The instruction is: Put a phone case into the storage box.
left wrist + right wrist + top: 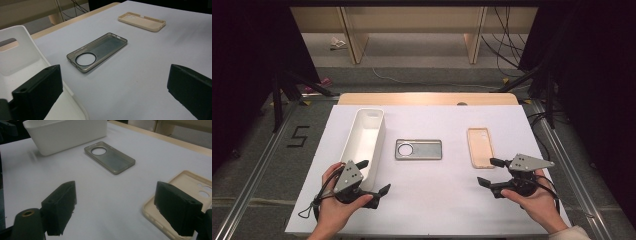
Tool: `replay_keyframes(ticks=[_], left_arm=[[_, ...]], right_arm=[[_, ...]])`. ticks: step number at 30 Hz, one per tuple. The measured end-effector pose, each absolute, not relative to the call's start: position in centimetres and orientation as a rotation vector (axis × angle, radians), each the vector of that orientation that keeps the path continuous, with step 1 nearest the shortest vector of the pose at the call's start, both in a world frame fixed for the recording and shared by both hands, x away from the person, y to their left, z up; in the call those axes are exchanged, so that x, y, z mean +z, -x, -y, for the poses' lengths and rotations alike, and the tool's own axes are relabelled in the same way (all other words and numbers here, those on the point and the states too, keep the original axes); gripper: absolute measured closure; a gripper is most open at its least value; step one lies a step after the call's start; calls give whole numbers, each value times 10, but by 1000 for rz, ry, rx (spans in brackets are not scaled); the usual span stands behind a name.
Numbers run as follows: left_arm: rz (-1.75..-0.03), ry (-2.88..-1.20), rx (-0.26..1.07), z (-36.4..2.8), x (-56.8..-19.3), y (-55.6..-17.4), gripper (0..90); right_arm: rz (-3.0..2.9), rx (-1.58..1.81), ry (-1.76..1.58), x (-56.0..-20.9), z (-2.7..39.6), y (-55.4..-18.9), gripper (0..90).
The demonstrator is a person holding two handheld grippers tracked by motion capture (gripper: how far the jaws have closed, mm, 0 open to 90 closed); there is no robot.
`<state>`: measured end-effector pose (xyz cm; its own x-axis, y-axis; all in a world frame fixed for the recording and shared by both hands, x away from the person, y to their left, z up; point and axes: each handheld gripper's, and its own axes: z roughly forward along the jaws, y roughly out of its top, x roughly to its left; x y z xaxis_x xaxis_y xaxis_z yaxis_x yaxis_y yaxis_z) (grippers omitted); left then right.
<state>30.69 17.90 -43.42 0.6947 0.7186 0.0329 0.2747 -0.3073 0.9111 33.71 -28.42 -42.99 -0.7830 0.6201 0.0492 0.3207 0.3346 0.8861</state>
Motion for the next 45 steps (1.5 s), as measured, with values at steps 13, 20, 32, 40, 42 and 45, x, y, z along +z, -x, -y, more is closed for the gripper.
replay_keyframes(ticks=[13, 20, 32, 40, 42, 45], left_arm=[[-776, -1889, 540, -178, -435, -307, 0], [-767, -1888, 552, -177, -433, -306, 0], [-774, -1878, 550, -180, -432, -304, 0], [-772, -1882, 544, -179, -432, -303, 0], [-773, -1880, 544, -180, -432, -303, 0], [-778, -1875, 542, -180, -432, -303, 0]], right_arm=[[-2289, 1453, -847, -426, 282, -343, 463], [-2375, 1358, -794, -421, 251, -377, 898], [-2455, 1140, -808, -434, 192, -459, 900], [-2485, 1031, -894, -454, 160, -510, 900], [-2490, 1021, -897, -456, 158, -513, 900], [-2509, 976, -913, -462, 148, -527, 900]])
